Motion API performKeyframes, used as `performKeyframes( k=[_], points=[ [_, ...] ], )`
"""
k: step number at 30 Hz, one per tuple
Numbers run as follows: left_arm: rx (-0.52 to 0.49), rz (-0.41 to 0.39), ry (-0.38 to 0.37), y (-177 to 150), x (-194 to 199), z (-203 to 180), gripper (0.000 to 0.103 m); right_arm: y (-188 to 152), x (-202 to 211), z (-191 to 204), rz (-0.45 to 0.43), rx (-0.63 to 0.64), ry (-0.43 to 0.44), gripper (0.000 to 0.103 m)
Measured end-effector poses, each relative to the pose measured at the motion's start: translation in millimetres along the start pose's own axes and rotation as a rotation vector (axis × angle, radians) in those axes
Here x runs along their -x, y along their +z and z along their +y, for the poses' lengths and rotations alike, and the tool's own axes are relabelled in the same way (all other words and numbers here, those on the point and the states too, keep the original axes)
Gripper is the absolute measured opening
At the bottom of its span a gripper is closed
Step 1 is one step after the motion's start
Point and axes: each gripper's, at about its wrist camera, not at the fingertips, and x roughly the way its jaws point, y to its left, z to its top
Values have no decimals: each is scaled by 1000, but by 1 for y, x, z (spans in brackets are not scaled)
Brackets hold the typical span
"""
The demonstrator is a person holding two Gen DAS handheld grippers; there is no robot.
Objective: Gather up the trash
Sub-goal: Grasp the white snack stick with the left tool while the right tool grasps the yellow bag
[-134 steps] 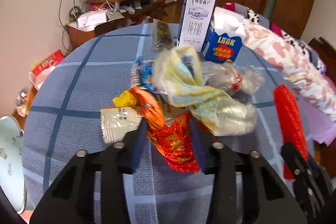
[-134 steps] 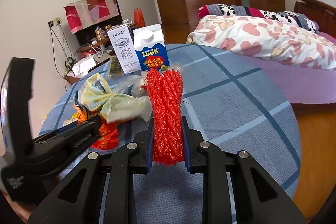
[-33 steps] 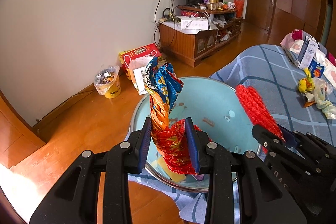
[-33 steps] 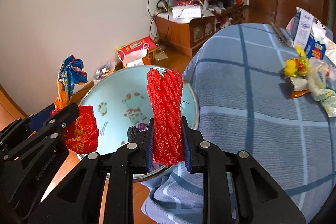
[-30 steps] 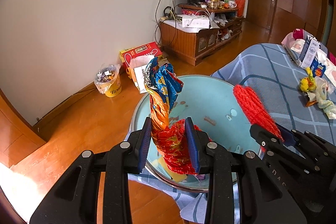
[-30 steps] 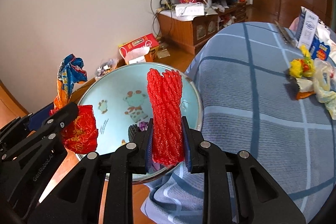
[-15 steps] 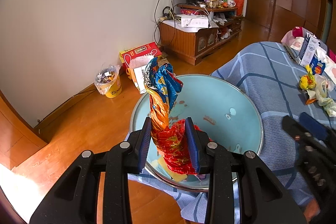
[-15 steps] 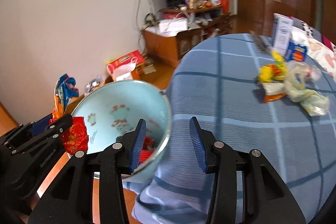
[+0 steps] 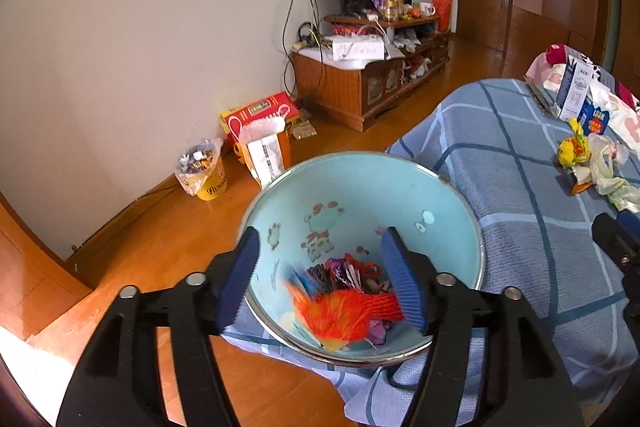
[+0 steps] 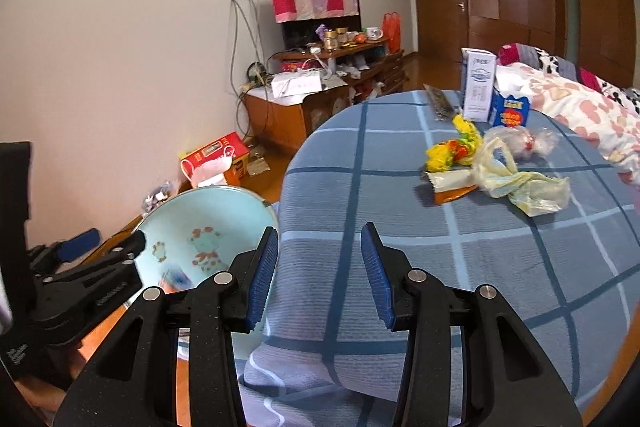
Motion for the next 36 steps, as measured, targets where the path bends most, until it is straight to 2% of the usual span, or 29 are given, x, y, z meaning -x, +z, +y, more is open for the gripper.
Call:
performKeyframes(
  k=[4, 7, 19, 22, 27, 30, 34, 36],
  points=[
    [6, -31, 9, 2, 17, -3, 82, 1, 1, -9, 11, -23, -22, 48],
    [-8, -54, 8, 3, 29, -11, 85, 0, 6, -13, 6, -15, -54, 54],
    [-93, -59, -35, -3, 50, -58, 92, -6, 14, -54, 20, -82, -108, 54],
    [-124, -55, -39, -6, 51, -71, 96, -10, 12, -74, 33, -119, -139, 54],
    [-198, -39, -51, -18, 47, -96, 96, -19, 12, -122, 49, -176, -173, 53],
    [-230, -17, -57, -23, 37, -110, 96, -23, 13, -157, 62, -200, -215, 48],
    [-254, 16, -79, -22, 23, -129, 96, -11, 11, -201, 74, -236, -246, 47],
    [-269, 14, -89, -20, 19, -139, 96, 2, 7, -213, 65, -209, -254, 47]
  ],
)
